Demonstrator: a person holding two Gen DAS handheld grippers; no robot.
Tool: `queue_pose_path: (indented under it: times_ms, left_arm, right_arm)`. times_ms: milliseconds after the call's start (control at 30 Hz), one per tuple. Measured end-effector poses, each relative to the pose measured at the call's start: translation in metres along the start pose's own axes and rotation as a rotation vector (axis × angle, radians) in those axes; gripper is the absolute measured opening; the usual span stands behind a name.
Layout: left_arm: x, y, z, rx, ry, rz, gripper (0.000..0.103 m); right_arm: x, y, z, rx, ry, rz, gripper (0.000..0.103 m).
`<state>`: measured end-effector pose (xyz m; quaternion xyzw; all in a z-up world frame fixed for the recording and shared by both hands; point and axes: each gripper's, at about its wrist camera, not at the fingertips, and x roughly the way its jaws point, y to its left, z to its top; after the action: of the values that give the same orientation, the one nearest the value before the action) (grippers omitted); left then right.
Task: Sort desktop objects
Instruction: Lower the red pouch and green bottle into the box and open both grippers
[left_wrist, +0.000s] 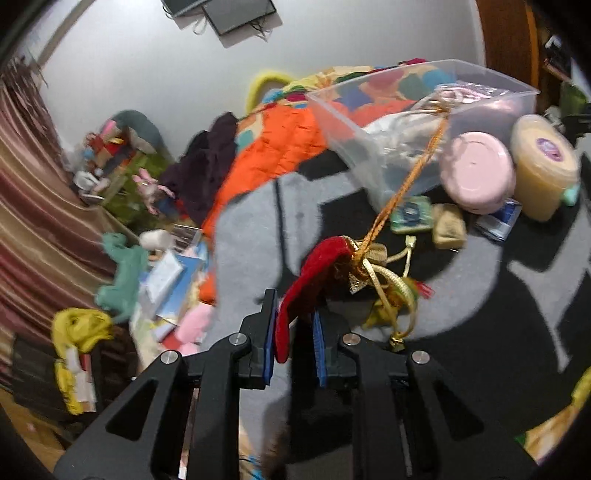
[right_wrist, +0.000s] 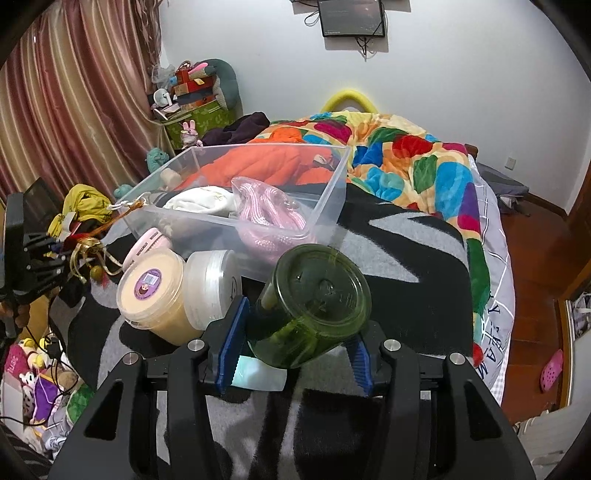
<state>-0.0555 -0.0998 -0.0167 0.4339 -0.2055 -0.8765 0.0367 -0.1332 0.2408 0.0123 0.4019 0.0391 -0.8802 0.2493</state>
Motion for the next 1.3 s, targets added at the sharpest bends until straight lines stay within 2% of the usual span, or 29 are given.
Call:
queue_pose_path:
  times_ms: [67,200,300,433,567,1000,1300]
  left_arm:
    - [0.003,0.006,0.007,-0.018,-0.014,0.014,0.016]
    - [0.005,0.019,0.02,-0.09,-0.057,-0.004,0.016]
    - [-0.003,0.025,0.033,-0.129,-0.12,-0.014,0.015]
    - [-0.02,0.021,0.048,-0.127,-0.202,-0.025,0.015]
    - [-0.031,0.012,0.064,-0.111,-0.246,-0.053,0.015]
    - [-0.035,-0.007,0.106,-0.118,-0.306,-0.211,0.015]
    - [0.0,-0.007,0.116,-0.181,-0.247,-0.316,0.015]
  right_arm:
    - [-0.001,0.0,0.001,-0.002,-0.005,0.005,0.046]
    - [-0.004,0.001,0.004,0.0,-0.021,0.017,0.046]
    - [-0.007,0.001,0.009,-0.003,-0.033,0.018,0.046]
    - [-0.014,0.002,0.019,-0.005,-0.063,0.025,0.046]
    - [-0.016,0.003,0.03,0.0,-0.09,0.043,0.046]
    - [-0.006,0.015,0.067,-0.018,-0.142,0.074,0.046]
    - [0.023,0.027,0.087,-0.001,-0.143,0.106,0.046]
